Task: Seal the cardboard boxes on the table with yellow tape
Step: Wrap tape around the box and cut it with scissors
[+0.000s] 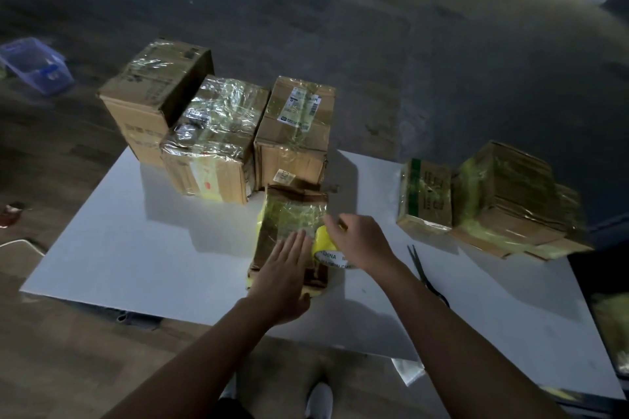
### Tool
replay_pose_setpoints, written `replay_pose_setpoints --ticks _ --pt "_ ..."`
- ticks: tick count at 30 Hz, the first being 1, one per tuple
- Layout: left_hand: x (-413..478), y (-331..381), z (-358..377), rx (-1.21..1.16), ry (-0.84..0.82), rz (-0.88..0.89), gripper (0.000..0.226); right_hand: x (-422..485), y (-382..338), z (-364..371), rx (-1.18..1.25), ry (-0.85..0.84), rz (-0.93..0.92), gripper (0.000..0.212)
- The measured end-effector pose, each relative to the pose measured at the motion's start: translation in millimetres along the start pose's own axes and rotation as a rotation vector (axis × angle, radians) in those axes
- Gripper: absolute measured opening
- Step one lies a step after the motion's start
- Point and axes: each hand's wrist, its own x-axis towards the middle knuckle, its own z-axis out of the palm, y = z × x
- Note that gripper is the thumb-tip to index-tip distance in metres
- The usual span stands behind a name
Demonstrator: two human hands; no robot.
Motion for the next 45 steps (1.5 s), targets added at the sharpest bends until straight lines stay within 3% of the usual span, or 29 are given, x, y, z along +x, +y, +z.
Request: replay_pose_setpoints --ticks 2,6,10,15,19,23,29,33,36,45 --pt "-1 -3 3 0.027 -0.017 0.012 0.095 -4 14 2 0.196 -0.05 0.031 0.051" --pt "0 -4 4 0.078 -0.024 0.031 0.087 -9 27 12 0.42 -0.066 0.067 0.076" --pt "1 -6 9 0.118 -0.009 0.04 0.092 -3 20 11 0.256 -0.031 -0.034 0.055" --pt "2 -8 16 0.131 0.008 0.024 0.104 -6 49 -11 -0.007 0.057 -0.041 0.058" --pt "3 -8 19 0.141 -0.005 0.025 0.107 -7 65 -1 -0.129 0.022 -0.043 0.06" --pt "5 -1 13 0.108 -0.011 0.003 0.107 1 72 15 -0.128 -0.078 -0.015 0.055" --pt "28 24 -10 0.207 -0.155 -0.054 0.108 1 73 28 -0.035 -0.181 0.101 0.053" --pt "31 20 -19 0.288 -0.21 0.006 0.089 -10 87 26 0.033 -0.189 0.134 0.056" --pt "36 15 -25 0.316 -0.239 0.076 0.089 -14 87 21 0.072 -0.166 0.115 0.049" --pt "19 -30 -39 0.058 0.058 0.284 0.088 1 54 -19 0.262 0.039 -0.082 0.049"
